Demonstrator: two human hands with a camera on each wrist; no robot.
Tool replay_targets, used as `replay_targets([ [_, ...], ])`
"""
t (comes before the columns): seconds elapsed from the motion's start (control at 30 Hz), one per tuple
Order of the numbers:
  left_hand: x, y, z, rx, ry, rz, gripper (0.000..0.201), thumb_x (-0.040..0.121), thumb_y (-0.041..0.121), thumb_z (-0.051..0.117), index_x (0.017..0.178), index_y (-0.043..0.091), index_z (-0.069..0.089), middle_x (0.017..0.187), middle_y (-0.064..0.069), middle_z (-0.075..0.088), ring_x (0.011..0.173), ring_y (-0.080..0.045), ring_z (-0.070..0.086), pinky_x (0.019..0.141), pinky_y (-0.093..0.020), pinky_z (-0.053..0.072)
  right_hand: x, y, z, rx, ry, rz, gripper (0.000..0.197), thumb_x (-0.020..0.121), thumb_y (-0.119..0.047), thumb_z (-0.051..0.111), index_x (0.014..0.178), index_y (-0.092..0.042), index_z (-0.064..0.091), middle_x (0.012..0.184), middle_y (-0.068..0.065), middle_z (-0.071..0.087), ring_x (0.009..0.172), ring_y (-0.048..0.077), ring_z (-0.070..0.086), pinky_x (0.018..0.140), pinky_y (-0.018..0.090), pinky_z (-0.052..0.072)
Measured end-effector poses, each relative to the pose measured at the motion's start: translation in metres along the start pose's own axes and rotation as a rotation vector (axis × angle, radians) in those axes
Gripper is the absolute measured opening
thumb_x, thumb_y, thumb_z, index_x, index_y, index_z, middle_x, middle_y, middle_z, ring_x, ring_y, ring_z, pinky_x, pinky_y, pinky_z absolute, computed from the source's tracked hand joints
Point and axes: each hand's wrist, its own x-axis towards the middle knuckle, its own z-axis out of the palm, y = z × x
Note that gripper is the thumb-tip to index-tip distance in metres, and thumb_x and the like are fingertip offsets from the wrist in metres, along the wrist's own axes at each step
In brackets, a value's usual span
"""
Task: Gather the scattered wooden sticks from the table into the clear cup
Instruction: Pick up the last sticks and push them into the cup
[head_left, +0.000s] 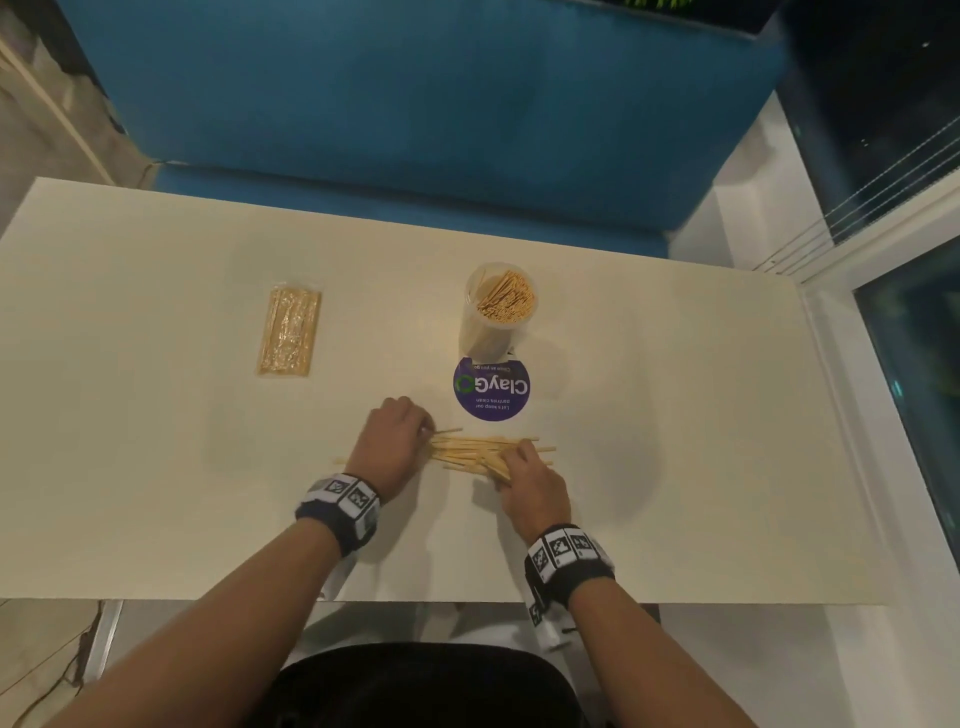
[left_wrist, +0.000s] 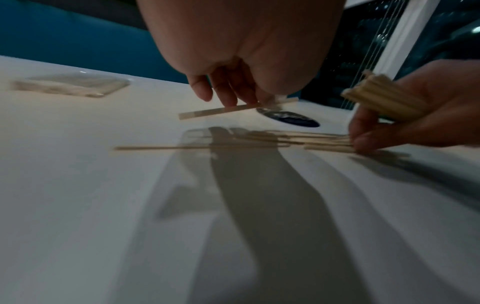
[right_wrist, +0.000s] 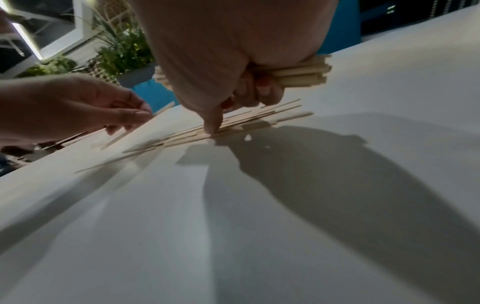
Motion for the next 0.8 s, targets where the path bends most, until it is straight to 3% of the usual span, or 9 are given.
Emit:
replay_targets([
  [0.07, 0.008, 0.014, 0.011, -0.090, -0.052, 0.043, 0.028, 0.090, 0.032, 0.046, 0.097, 0.014, 0.067, 0.095, -0.005, 0.059, 0.086, -0.028, 0.052, 0.075, -0.045, 0.047, 0.001, 0.003, -0.004, 0.058, 0.055, 0.044, 0.027, 0.092, -0.024, 0.072, 0.116, -0.014, 0.065, 0.115, 0.002, 0.058, 0.073, 0.027, 0.065, 0.064, 0.038, 0.058],
  [0.17, 0.006, 0.016, 0.009, -0.113, -0.065, 0.017, 0.028, 0.090, 0.031, 0.049, 0.106, 0.017, 0.066, 0.100, -0.003, 0.060, 0.088, -0.026, 0.053, 0.078, -0.043, 0.047, -0.001, 0.013, -0.012, 0.152, 0.108, 0.061, 0.025, 0.092, -0.028, 0.073, 0.114, -0.018, 0.064, 0.109, -0.001, 0.056, 0.074, 0.023, 0.063, 0.064, 0.034, 0.054],
  [0.23, -0.003, 0.005, -0.002, -0.069, -0.033, -0.037, 0.030, 0.081, 0.025, 0.058, 0.110, 0.018, 0.064, 0.102, -0.002, 0.059, 0.089, -0.026, 0.054, 0.077, -0.042, 0.048, 0.001, 0.022, -0.018, 0.182, 0.079, 0.090, 0.033, 0.091, -0.037, 0.075, 0.117, -0.021, 0.062, 0.112, -0.004, 0.055, 0.078, 0.020, 0.063, 0.067, 0.029, 0.049],
  [0.33, -0.025, -0.021, -0.020, 0.066, -0.066, -0.103, 0.045, 0.069, 0.030, 0.067, 0.112, 0.020, 0.060, 0.104, -0.002, 0.056, 0.092, -0.026, 0.051, 0.078, -0.042, 0.046, 0.001, 0.035, -0.023, 0.103, -0.029, 0.082, 0.047, 0.084, -0.046, 0.078, 0.122, -0.023, 0.061, 0.117, -0.005, 0.054, 0.084, 0.021, 0.065, 0.071, 0.031, 0.049],
  [0.43, -0.042, -0.043, -0.026, 0.127, -0.088, -0.068, 0.032, 0.073, 0.034, 0.062, 0.101, 0.019, 0.063, 0.099, -0.002, 0.056, 0.088, -0.028, 0.050, 0.075, -0.044, 0.048, -0.001, 0.042, -0.019, -0.019, -0.080, 0.037, 0.040, 0.091, -0.047, 0.072, 0.120, -0.020, 0.064, 0.117, -0.003, 0.056, 0.084, 0.025, 0.067, 0.072, 0.035, 0.052],
  [0.53, -0.044, -0.054, -0.015, 0.028, -0.054, -0.001, 0.024, 0.085, 0.033, 0.050, 0.086, 0.016, 0.067, 0.087, -0.001, 0.061, 0.079, -0.026, 0.050, 0.069, -0.046, 0.051, 0.001, 0.036, -0.011, -0.013, -0.064, 0.015, 0.025, 0.095, -0.034, 0.069, 0.114, -0.018, 0.068, 0.119, -0.002, 0.060, 0.089, 0.027, 0.069, 0.073, 0.037, 0.054],
  [0.7, -0.027, -0.030, 0.003, 0.027, -0.062, 0.029, 0.027, 0.088, 0.039, 0.050, 0.084, 0.022, 0.069, 0.086, 0.002, 0.062, 0.079, -0.027, 0.055, 0.065, -0.041, 0.047, 0.012, 0.010, -0.007, 0.086, -0.024, -0.002, 0.027, 0.094, -0.036, 0.072, 0.116, -0.019, 0.070, 0.112, -0.002, 0.060, 0.084, 0.022, 0.065, 0.070, 0.031, 0.049],
  [0.8, -0.025, -0.017, 0.010, -0.001, -0.040, 0.013, 0.025, 0.088, 0.039, 0.052, 0.085, 0.022, 0.069, 0.088, 0.002, 0.061, 0.079, -0.026, 0.054, 0.067, -0.041, 0.046, 0.010, 0.014, -0.010, 0.200, 0.041, 0.083, 0.028, 0.091, -0.039, 0.073, 0.110, -0.019, 0.068, 0.105, -0.004, 0.058, 0.079, 0.018, 0.062, 0.068, 0.032, 0.051],
])
